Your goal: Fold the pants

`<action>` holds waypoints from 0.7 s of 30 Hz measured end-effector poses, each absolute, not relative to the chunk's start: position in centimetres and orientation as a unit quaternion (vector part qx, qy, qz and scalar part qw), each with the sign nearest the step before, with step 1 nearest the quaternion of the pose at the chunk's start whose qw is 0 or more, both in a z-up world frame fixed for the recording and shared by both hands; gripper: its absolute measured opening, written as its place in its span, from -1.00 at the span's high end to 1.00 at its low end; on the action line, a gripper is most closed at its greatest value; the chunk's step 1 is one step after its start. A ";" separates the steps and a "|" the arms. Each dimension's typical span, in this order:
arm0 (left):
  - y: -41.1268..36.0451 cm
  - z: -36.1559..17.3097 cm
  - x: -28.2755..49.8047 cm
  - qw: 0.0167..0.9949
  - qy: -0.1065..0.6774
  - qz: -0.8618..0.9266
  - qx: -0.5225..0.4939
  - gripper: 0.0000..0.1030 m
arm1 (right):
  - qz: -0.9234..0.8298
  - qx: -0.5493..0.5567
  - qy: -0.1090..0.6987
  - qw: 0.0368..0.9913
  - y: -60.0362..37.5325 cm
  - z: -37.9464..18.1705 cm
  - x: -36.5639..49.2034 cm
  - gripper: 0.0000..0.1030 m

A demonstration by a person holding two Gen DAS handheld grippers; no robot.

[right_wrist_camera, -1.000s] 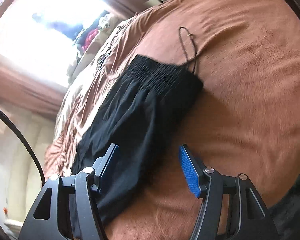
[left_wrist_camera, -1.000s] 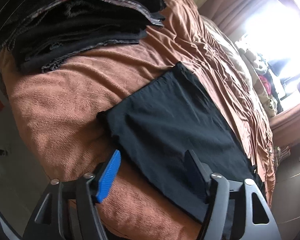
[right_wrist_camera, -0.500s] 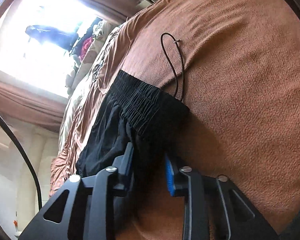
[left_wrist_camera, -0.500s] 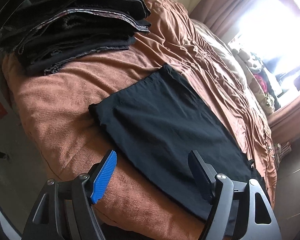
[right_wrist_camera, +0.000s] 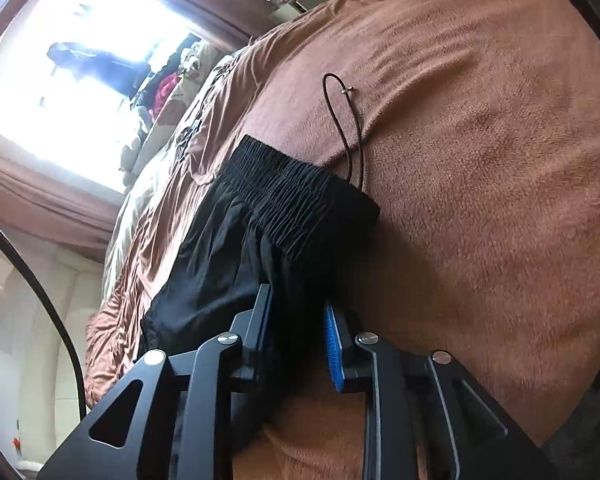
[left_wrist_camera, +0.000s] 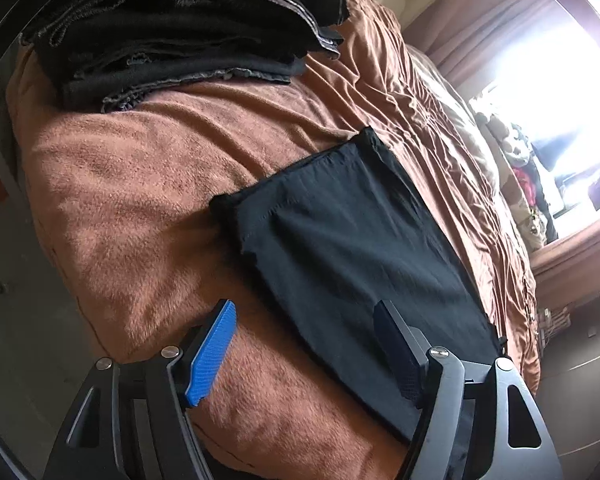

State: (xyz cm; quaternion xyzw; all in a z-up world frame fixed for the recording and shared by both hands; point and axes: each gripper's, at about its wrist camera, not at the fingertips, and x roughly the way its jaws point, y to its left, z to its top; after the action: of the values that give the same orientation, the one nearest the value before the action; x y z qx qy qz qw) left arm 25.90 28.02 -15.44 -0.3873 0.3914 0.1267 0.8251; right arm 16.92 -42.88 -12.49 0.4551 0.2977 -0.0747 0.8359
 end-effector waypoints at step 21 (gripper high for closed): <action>30.7 -17.3 27.9 0.828 0.381 0.102 -0.399 0.05 | -0.007 0.288 0.319 0.903 -30.9 -5.9 17.2 0.49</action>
State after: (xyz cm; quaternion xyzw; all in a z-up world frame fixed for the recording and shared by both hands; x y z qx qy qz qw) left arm 27.87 30.68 -17.29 -0.3986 0.3814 0.1018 0.8278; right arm 17.21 -30.87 -5.92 0.2883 0.3192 -0.0072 0.9028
